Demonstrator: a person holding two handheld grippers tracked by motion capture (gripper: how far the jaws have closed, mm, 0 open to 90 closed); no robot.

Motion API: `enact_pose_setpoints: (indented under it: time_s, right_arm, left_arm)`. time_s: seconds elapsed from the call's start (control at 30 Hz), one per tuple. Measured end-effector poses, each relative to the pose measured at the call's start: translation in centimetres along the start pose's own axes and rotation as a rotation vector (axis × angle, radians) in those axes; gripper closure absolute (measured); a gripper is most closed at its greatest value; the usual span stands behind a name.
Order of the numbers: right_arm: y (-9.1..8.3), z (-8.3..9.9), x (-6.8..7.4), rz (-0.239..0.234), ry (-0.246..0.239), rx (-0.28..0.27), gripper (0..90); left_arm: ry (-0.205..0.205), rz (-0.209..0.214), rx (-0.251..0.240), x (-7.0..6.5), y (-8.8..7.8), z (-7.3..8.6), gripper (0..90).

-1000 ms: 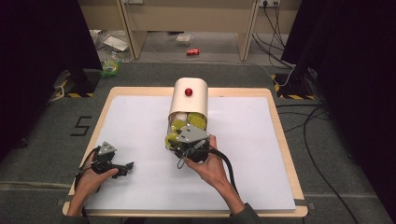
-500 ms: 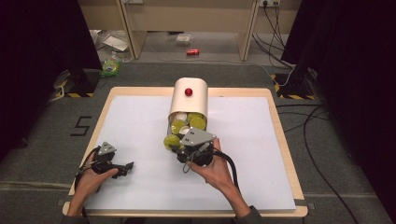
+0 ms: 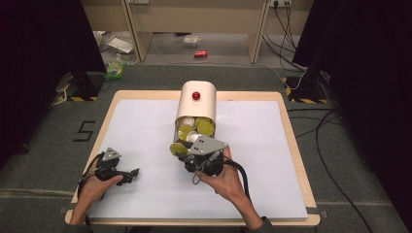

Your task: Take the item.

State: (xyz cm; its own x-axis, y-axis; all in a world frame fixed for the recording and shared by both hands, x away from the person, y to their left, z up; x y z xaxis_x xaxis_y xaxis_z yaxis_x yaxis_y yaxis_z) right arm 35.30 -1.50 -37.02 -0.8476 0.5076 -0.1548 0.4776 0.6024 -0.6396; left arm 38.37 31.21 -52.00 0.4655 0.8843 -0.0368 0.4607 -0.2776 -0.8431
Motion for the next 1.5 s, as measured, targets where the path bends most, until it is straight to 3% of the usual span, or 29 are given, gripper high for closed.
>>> enact_pose_setpoints:
  time_s: [0.5,0.57,0.77,0.97,1.33,1.5]
  right_arm:
    - [-0.7,0.1,1.6,0.017,-0.056,0.014,59.9]
    - [-0.6,0.1,1.9,0.001,-0.067,0.017,60.0]
    - [-0.4,0.1,2.2,0.053,-0.085,0.025,58.8]
    - [-0.2,0.0,2.4,0.069,-0.098,0.027,58.1]
    - [0.9,-0.2,0.6,0.111,-0.015,0.014,54.5]
    - [0.4,0.2,-0.5,0.138,0.023,0.029,42.6]
  left_arm:
    - [0.001,0.0,0.001,0.0,0.0,0.0,0.0]
    - [0.0,0.0,-0.001,0.0,0.0,0.0,0.0]
    - [0.0,0.0,0.0,0.0,0.0,0.0,0.0]
    - [0.0,-0.001,0.0,0.0,0.0,0.0,0.0]
    - [0.0,0.0,0.0,0.0,0.0,0.0,0.0]
    - [0.0,-0.001,0.0,0.0,0.0,0.0,0.0]
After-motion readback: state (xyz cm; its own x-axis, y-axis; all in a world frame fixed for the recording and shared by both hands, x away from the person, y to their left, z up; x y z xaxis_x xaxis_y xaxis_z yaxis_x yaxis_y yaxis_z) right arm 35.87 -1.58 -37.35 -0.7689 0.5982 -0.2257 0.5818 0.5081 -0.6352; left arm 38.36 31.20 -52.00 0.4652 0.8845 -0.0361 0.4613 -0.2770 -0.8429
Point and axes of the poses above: each handheld gripper's, and its own axes: y roughly forward along the jaws, z roughly out of its underside, x roughly to its left, the point moved 2 cm from there along y, roughly forward along the jaws, and after that the axes turned 14 degrees about x, right-handed, at the moved point
